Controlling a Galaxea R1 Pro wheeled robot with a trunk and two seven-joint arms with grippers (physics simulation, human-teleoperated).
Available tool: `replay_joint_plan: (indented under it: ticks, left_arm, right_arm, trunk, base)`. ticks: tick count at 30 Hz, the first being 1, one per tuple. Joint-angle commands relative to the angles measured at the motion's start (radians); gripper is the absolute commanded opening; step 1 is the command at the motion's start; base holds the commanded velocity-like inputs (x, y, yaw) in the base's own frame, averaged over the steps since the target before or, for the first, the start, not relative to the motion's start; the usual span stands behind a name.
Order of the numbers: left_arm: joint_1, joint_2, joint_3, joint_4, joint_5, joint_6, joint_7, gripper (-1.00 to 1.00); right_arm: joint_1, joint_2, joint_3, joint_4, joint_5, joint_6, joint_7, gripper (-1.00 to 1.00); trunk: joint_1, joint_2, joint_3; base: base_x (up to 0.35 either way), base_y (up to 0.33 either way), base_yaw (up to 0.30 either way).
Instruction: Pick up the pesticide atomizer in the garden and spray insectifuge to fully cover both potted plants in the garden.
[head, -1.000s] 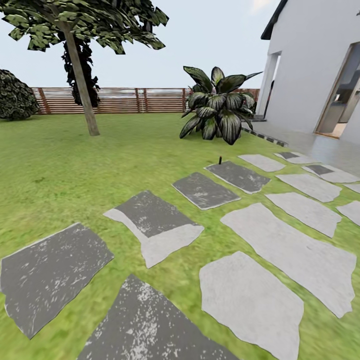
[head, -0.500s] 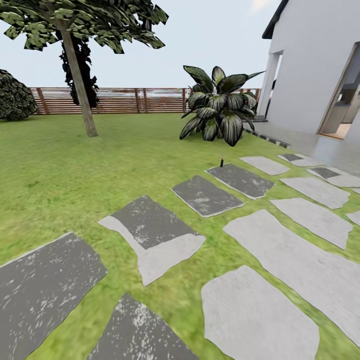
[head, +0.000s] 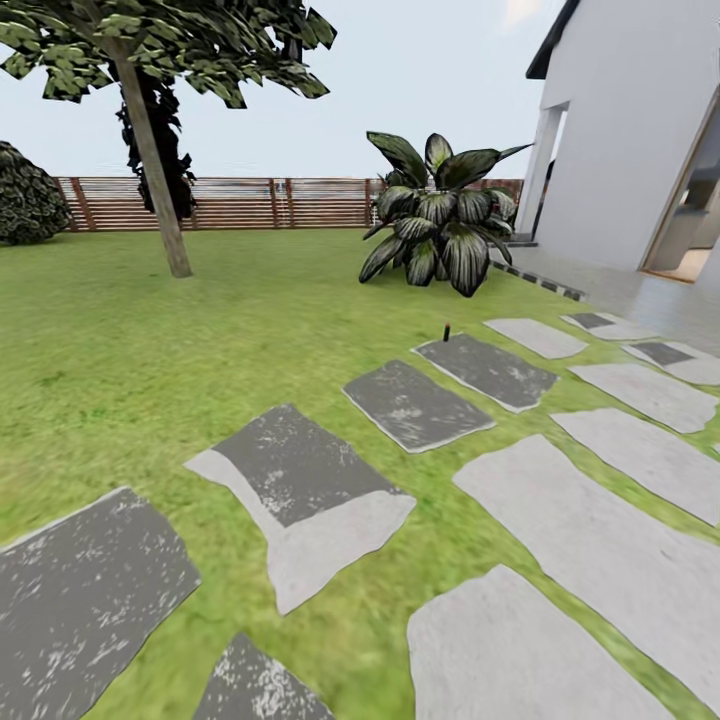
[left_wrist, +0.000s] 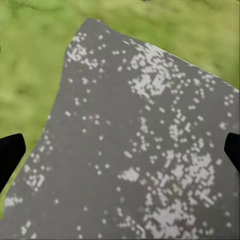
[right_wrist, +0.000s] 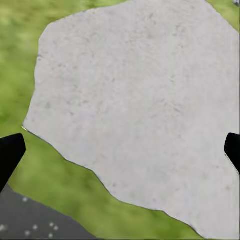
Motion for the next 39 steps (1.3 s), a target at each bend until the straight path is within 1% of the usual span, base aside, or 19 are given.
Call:
replay_joint_plan:
  ticks: [1, 20, 25, 39]
  left_arm:
    - [-0.001, 0.000, 0.000, 0.001, 0.000, -0.003, 0.001, 1.00]
    - [-0.001, 0.000, -0.001, 0.001, 0.000, -0.003, 0.001, 1.00]
    - [-0.001, 0.000, -0.001, 0.001, 0.000, -0.003, 0.000, 1.00]
    - [-0.001, 0.000, -0.001, 0.001, -0.001, -0.003, 0.000, 1.00]
  right_arm:
    - [0.000, 0.000, 0.000, 0.001, 0.000, -0.003, 0.000, 1.00]
    - [0.000, 0.000, -0.001, -0.002, -0.001, -0.003, 0.000, 1.00]
    - [0.000, 0.000, -0.001, -0.001, -0.001, -0.003, 0.000, 1.00]
    - [0.000, 0.000, -0.001, 0.000, 0.000, -0.003, 0.000, 1.00]
  trunk:
    - [0.000, 0.000, -0.001]
    - [0.000, 0.000, -0.001]
    - [0.000, 0.000, -0.001]
    - [0.000, 0.000, -0.001]
  base:
    - [0.339, 0.000, 0.000]
    - [0.339, 0.000, -0.013]
    - [0.340, 0.000, -0.209]
    - [0.339, 0.000, -0.283]
